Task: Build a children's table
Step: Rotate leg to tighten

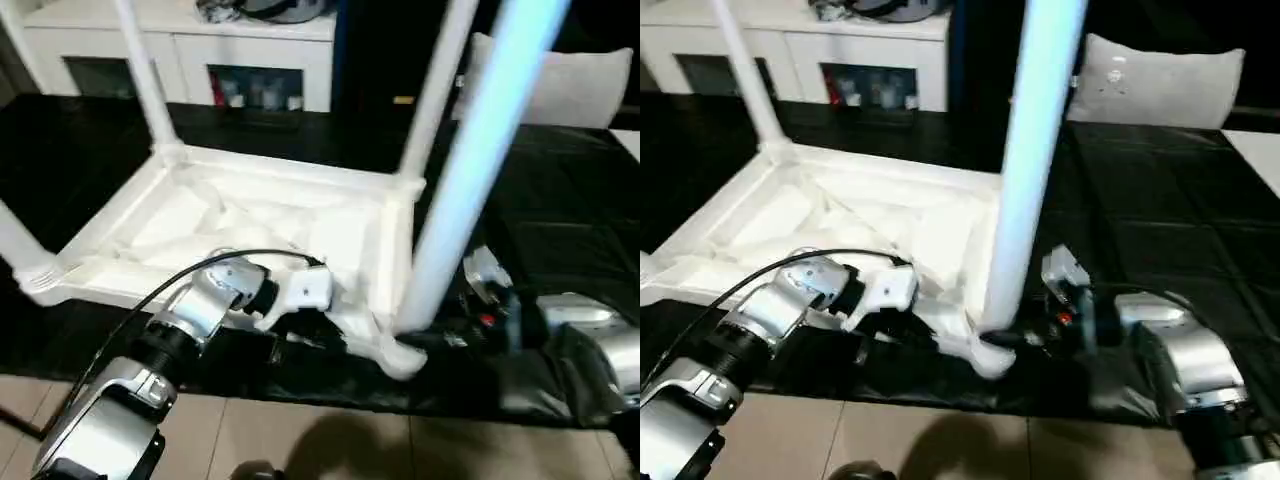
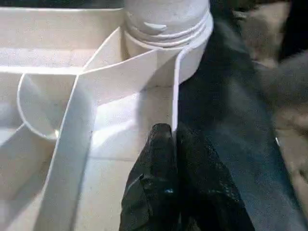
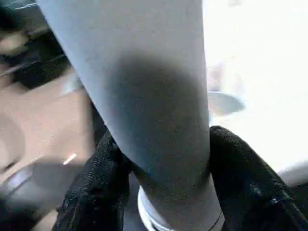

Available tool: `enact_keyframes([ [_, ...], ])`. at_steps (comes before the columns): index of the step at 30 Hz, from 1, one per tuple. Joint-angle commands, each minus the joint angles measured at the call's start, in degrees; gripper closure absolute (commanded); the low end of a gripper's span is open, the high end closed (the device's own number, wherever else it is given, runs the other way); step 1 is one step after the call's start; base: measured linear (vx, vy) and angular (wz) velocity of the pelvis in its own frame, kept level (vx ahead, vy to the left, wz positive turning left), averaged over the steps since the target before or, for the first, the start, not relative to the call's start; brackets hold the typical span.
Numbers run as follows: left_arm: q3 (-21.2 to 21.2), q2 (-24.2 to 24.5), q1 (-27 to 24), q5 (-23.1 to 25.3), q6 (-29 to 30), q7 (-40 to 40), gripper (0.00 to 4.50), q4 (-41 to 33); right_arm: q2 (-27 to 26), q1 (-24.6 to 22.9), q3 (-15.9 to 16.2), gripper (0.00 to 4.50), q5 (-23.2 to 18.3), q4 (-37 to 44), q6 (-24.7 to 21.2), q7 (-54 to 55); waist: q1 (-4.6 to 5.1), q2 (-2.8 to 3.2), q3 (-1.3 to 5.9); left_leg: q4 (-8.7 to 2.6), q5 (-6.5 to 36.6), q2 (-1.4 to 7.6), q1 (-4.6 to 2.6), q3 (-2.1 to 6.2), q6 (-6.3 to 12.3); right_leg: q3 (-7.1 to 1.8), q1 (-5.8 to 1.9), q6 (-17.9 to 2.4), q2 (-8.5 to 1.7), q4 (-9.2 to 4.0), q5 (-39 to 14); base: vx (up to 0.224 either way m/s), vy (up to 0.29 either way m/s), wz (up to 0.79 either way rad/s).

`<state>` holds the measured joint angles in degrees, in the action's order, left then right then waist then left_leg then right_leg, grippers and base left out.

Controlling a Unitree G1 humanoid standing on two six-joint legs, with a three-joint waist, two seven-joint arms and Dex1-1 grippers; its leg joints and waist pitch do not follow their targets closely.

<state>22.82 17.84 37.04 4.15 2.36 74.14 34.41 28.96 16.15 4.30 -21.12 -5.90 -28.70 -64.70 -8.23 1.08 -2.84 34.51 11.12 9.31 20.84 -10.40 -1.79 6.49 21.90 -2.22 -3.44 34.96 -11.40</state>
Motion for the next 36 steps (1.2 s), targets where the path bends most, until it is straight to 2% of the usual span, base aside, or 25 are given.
enact_keyframes([
  [1,-0.4,-5.1,-0.3,-0.3,6.6,-8.2,4.5,-2.7,-6.4,4.1,-1.9,2.42,3.1,-2.8,-2.5,15.6,0.85,-1.05,3.0,-4.24,10.5,4.37,-0.54,2.29,1.17,-3.72,-2.45,-4.3,-7.11,-6.59,-26.9,0.0,0.0,0.0],
  [2,-0.4,-5.1,-0.3,-0.3,6.6,-8.2,4.5,-2.7,-6.4,4.1,-1.9,2.44,3.1,-2.8,-2.5,15.6,1.38,-1.04,2.92,-4.4,10.9,4.38,-0.42,2.41,0.78,-3.59,-2.48,-4.2,-7.08,-6.63,-27.5,0.0,0.0,0.0],
  [3,-1.3,-6.7,-0.1,-0.2,8.7,-11.4,4.5,-2.5,-8.3,5.0,-2.8,2.46,4.2,-3.9,-3.4,20.1,2.14,-0.94,3.11,-4.38,11.5,4.43,-0.58,2.53,0.27,-3.55,-2.49,-4.0,-7.08,-6.72,-27.6,0.0,0.0,0.0],
  [4,-2.6,-9.2,0.1,0.1,11.9,-16.5,4.5,-2.3,-10.9,6.2,-4.1,2.46,5.8,-5.1,-3.9,26.5,2.47,-1.11,3.07,-4.34,11.5,4.38,-0.67,2.51,0.38,-3.53,-2.39,-4.1,-7.03,-6.88,-27.2,0.0,0.0,0.0],
  [5,-3.1,-10.3,0.3,0.2,13.0,-18.6,4.5,-2.1,-12.0,6.6,-4.7,2.47,6.2,-5.6,-4.0,28.8,3.08,-0.97,3.12,-4.25,11.1,4.41,-0.65,2.42,0.44,-3.72,-2.35,-5.1,-6.97,-6.65,-25.1,0.0,0.0,0.0],
  [6,-4.4,-13.0,0.9,0.6,15.1,-23.9,4.5,-1.3,-14.3,7.4,-5.3,2.47,7.8,-6.2,-2.7,33.9,3.17,-1.01,3.23,-4.17,10.5,4.38,-0.61,2.37,0.67,-3.78,-2.44,-5.5,-6.96,-6.61,-24.0,0.0,0.0,0.0],
  [8,-5.2,-14.8,1.5,1.1,15.5,-27.9,4.5,-0.1,-15.5,7.8,-4.8,2.47,9.3,-6.8,0.2,36.2,3.36,-1.11,3.66,-3.9,6.9,4.26,-0.14,2.12,1.88,-4.06,-2.69,-7.3,-6.9,-5.79,-17.1,0.0,0.0,0.0],
  [9,-5.6,-15.4,1.9,1.0,14.9,-29.1,4.5,0.6,-15.7,7.7,-4.7,2.47,9.4,-6.9,1.2,36.2,3.17,-1.26,3.72,-3.76,5.2,4.1,-0.11,1.94,3.05,-4.15,-2.8,-7.7,-6.73,-5.57,-13.9,0.0,0.0,0.0],
  [10,-6.2,-16.2,2.3,0.9,14.1,-30.8,4.5,1.6,-16.1,7.6,-4.5,2.47,9.4,-7.1,2.3,36.1,3.09,-1.26,3.75,-3.63,4.5,3.88,0.14,1.81,3.86,-4.14,-2.89,-7.9,-6.68,-5.49,-12.6,0.0,0.0,0.0],
  [11,-6.2,-16.3,2.5,0.9,13.9,-31.0,4.5,1.8,-16.2,7.5,-4.4,2.47,9.1,-7.1,2.8,35.5,2.74,-1.3,3.78,-3.57,3.8,3.85,0.02,1.72,4.79,-4.16,-2.94,-7.9,-6.68,-5.46,-11.4,0.0,0.0,0.0],
  [12,-6.1,-16.6,2.9,1.2,13.5,-31.0,4.5,2.3,-16.8,7.0,-4.6,1.84,7.9,-6.9,3.3,34.0,2.55,-1.28,3.8,-3.53,3.4,3.8,0.12,1.66,5.52,-4.13,-3.04,-7.8,-6.68,-5.38,-10.9,0.0,0.0,0.0],
  [15,-5.5,-15.9,2.7,2.0,13.8,-29.2,4.5,1.0,-17.4,5.9,-5.2,1.78,6.3,-5.5,2.4,31.8,2.27,-1.03,3.82,-3.63,3.1,4.17,0.1,1.82,6.43,-4.02,-3.08,-7.6,-6.71,-5.3,-10.2,0.0,0.0,0.0],
  [16,-5.3,-15.2,2.5,2.3,14.1,-28.6,4.5,0.4,-17.1,5.5,-5.5,1.49,6.2,-5.0,2.6,31.4,2.31,-0.85,3.77,-3.71,3.5,4.36,0.05,1.92,6.33,-3.94,-3.03,-7.6,-6.66,-5.29,-10.4,0.0,0.0,0.0],
  [18,-4.9,-14.4,2.3,2.5,13.6,-28.4,4.5,0.2,-16.6,5.2,-5.7,1.49,5.8,-4.7,3.2,30.8,2.39,-0.84,3.76,-3.82,4.2,4.53,-0.06,2.01,5.95,-3.94,-3.03,-7.9,-6.72,-5.19,-10.4,0.0,0.0,0.0],
  [19,-4.6,-13.8,2.3,2.7,12.7,-28.0,4.5,0.3,-15.9,4.9,-5.5,1.3,5.5,-4.4,3.8,29.4,2.34,-0.66,3.68,-3.87,5.2,4.49,-0.1,2.01,5.6,-3.96,-3.05,-7.8,-6.8,-5.4,-11.4,0.0,0.0,0.0],
  [23,-2.9,-10.3,1.9,3.5,6.8,-24.5,4.5,1.2,-10.0,3.2,-5.1,0.94,4.0,-2.8,5.7,20.3,2.05,-0.86,3.64,-3.85,6.2,4.43,-0.11,1.96,5.65,-3.94,-3.16,-6.8,-6.81,-5.68,-13.0,0.0,0.0,0.0],
  [26,-1.1,-7.2,1.3,3.6,2.5,-18.2,4.5,0.6,-5.0,2.1,-4.0,0.56,3.7,-1.9,5.8,12.9,1.6,-0.76,3.61,-3.78,6.0,4.46,-0.12,1.88,5.99,-3.98,-3.09,-6.1,-6.72,-5.61,-13.2,0.0,0.0,0.0],
  [27,-0.7,-6.6,1.2,3.5,1.4,-16.7,4.5,0.4,-4.1,1.9,-3.8,0.56,3.6,-1.7,5.8,11.6,1.49,-0.91,3.64,-3.83,6.0,4.52,-0.03,1.95,6.16,-3.93,-3.17,-5.9,-6.7,-5.6,-13.1,0.0,0.0,0.0],
  [31,1.9,-2.8,0.7,2.5,-2.8,-7.6,4.5,-0.4,2.2,1.4,-0.2,0.43,6.1,-2.1,9.0,3.4,1.16,-0.76,3.69,-3.8,6.2,4.73,-0.2,1.98,5.96,-3.8,-2.98,-6.4,-6.79,-5.45,-13.2,0.0,0.0,0.0],
  [32,2.7,-1.9,0.8,2.5,-4.2,-5.7,4.5,-0.2,3.7,1.2,0.7,0.43,6.0,-1.9,10.1,0.5,0.93,-0.71,3.68,-3.76,6.3,4.83,-0.26,1.91,5.99,-3.89,-2.88,-6.5,-6.77,-5.4,-13.0,0.0,0.0,0.0],
  [35,4.2,-0.5,1.0,2.6,-6.9,-2.1,4.5,0.1,5.5,0.9,1.6,0.43,4.1,-1.2,9.6,-4.7,0.28,-0.71,3.76,-3.75,6.1,5.09,-0.35,1.91,6.33,-3.88,-2.89,-7.4,-6.81,-5.12,-11.7,0.0,0.0,0.0],
  [36,4.3,-0.3,1.0,2.6,-7.3,-1.5,4.5,0.1,5.7,0.9,1.8,0.6,3.9,-1.2,9.5,-5.4,0.16,-0.77,3.76,-3.7,6.1,5.07,-0.31,1.88,6.49,-3.88,-2.85,-7.4,-6.84,-5.09,-11.5,0.0,0.0,0.0],
])
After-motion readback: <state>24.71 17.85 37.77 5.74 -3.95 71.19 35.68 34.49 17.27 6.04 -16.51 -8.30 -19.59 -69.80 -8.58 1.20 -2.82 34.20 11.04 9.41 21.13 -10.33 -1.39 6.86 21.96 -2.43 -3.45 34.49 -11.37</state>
